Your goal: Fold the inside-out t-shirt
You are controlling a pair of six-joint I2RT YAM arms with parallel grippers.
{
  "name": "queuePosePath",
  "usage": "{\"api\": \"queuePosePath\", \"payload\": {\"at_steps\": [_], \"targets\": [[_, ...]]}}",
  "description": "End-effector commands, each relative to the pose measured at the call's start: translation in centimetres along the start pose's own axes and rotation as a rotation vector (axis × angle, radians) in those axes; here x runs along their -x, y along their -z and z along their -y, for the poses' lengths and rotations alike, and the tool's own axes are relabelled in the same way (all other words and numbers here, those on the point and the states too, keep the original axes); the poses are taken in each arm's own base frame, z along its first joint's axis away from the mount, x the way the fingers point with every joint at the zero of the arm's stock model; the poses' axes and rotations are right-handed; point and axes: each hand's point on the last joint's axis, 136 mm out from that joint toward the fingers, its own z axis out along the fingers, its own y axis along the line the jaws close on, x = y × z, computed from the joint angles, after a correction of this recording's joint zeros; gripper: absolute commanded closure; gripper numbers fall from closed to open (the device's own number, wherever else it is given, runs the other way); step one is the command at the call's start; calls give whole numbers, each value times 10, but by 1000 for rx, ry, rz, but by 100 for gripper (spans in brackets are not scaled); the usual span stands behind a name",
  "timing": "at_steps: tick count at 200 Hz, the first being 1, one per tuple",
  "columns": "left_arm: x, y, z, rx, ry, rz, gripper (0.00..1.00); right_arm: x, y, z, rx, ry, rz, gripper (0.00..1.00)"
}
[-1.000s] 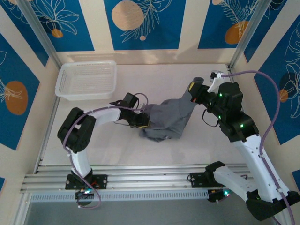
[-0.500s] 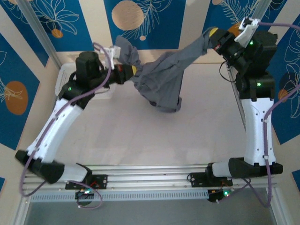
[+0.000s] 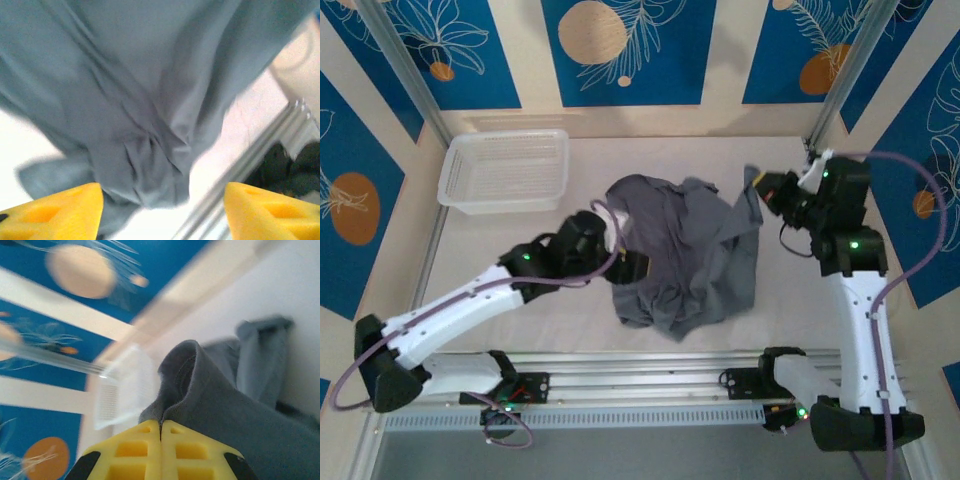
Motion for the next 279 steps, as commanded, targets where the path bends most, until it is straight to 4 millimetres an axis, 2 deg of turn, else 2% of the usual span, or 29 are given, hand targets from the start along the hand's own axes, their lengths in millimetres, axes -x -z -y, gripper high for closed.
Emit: {"api": "queuePosePath", "payload": {"at_steps": [1,16,40,54,82,114,133,155,166,176,205,221,233,245,253,274,279], "targets": [[88,33,-7,101,-81,227,30,-54,-16,74,-194,-146,-166,100],[102,6,-17,128,-73,146,29,-90,-33,99,-193,-215,-269,100],[113,-63,-32,157,-70,16,31,-126,-47,128,-254,-265,-363,100],[121,-108,-50,193,-74,-13,33,-135,-49,135,-287,-258,-381,100],[133,-197,-83,182,-12,-76,37,-138,-52,130,-304,-200,-406,100],[139,-272,-93,98,-10,-69,36,-136,-59,124,-291,-153,-399,100],[136,-302,-102,75,-19,-36,32,-137,-64,122,-281,-148,-409,100],[129,-330,-111,60,-44,-3,22,-136,-69,119,-272,-136,-424,100],[124,-342,-118,61,-52,6,9,-135,-71,117,-270,-128,-427,100],[119,-351,-124,73,-46,4,1,-135,-71,115,-263,-124,-429,100],[107,-371,-152,116,72,7,1,-130,-72,108,-240,-112,-424,100],[103,-379,-161,122,110,19,3,-129,-72,104,-227,-109,-423,100],[102,-382,-163,118,119,29,8,-128,-73,101,-215,-109,-421,100],[102,-385,-164,113,131,38,22,-128,-73,101,-212,-109,-423,100],[102,-386,-163,106,139,42,38,-129,-74,101,-212,-110,-424,100],[106,-385,-161,92,140,49,98,-130,-74,103,-216,-112,-427,100],[109,-382,-161,96,140,50,100,-131,-74,103,-217,-112,-428,100]]}}
